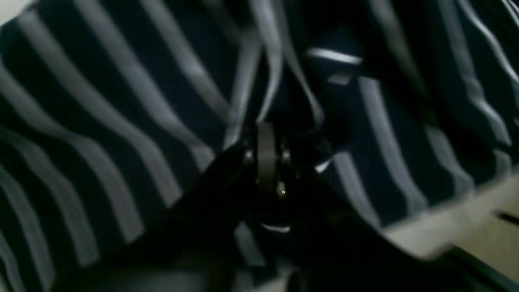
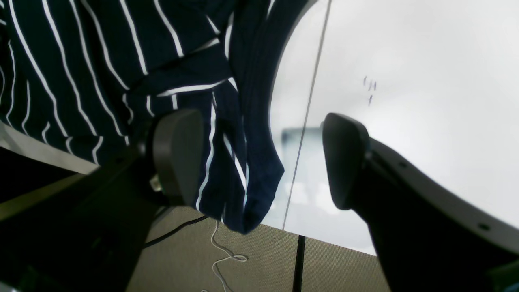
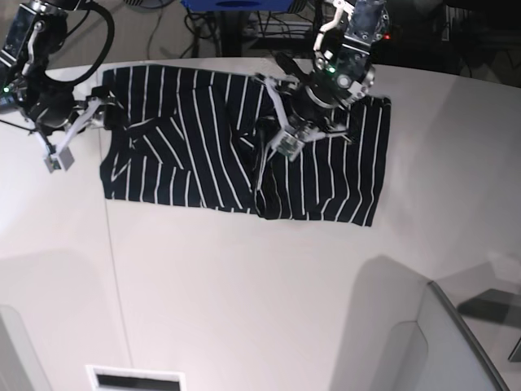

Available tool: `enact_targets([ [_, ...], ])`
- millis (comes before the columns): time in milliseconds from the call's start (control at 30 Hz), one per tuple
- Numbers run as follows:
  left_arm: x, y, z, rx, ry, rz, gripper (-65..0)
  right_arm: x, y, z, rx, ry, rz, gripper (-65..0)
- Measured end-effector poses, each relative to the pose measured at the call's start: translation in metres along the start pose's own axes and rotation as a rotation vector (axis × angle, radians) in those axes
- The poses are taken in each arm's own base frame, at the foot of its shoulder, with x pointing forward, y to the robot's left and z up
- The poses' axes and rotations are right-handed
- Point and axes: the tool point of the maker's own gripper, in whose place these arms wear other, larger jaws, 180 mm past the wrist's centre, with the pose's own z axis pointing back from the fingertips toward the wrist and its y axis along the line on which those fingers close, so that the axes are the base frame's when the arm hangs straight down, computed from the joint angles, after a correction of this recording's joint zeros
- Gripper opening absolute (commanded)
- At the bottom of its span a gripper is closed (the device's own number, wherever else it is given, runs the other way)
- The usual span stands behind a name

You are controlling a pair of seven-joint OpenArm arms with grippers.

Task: Layout the t-shirt on the table in an organized manner, then fold the t-shirt properly
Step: 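Fold the held strip end inward with the left gripper toward the middle, then grasp the opposite strip end with the right gripper and fold it inward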

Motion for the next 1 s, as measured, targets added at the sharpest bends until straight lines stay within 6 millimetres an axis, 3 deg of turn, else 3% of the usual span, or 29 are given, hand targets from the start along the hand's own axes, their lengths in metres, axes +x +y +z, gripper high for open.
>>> enact_targets([
  [167,0.000,-0.052,0.000,-0.118,0.000,-0.048,-65.0,0.002,0.000,0.000,0.000,-0.004,0.001,-21.2],
  [233,0.005,-0.055,0.004,-0.122,-0.015,-0.053,-65.0,0.002,0.000,0.000,-0.001,-0.004,0.001,-21.2],
  [300,0.019,-0.045,0.013,-0.095,-0.058,-0.047,-65.0,0.002,0.000,0.000,0.000,-0.005,0.001,-21.2],
  [400,0.041,-0.020,0.029,-0.023,-0.131,-0.034,-65.0,0.003,0.000,0.000,0.000,-0.004,0.003,-21.2],
  [500,0.043,0.012,0.044,0.067,-0.157,0.002,-65.0,0.014,0.012,0.000,0.006,-0.001,0.073,-21.2],
  [667,0.000,0.095,0.058,0.276,-0.074,0.123,-65.0,0.082,0.053,-0.003,0.075,-0.119,0.238,-21.2],
  [800,-0.037,0.147,0.066,0.398,0.005,0.220,-65.0,0.121,0.098,-0.017,0.161,-0.139,0.382,-21.2],
  [900,-0.035,0.175,0.073,0.459,-0.016,0.257,-65.0,0.136,0.143,-0.027,0.245,-0.125,0.506,-21.2],
  [1000,-0.032,0.195,0.081,0.494,-0.032,0.253,-65.0,0.144,0.183,-0.039,0.303,-0.110,0.518,-21.0],
])
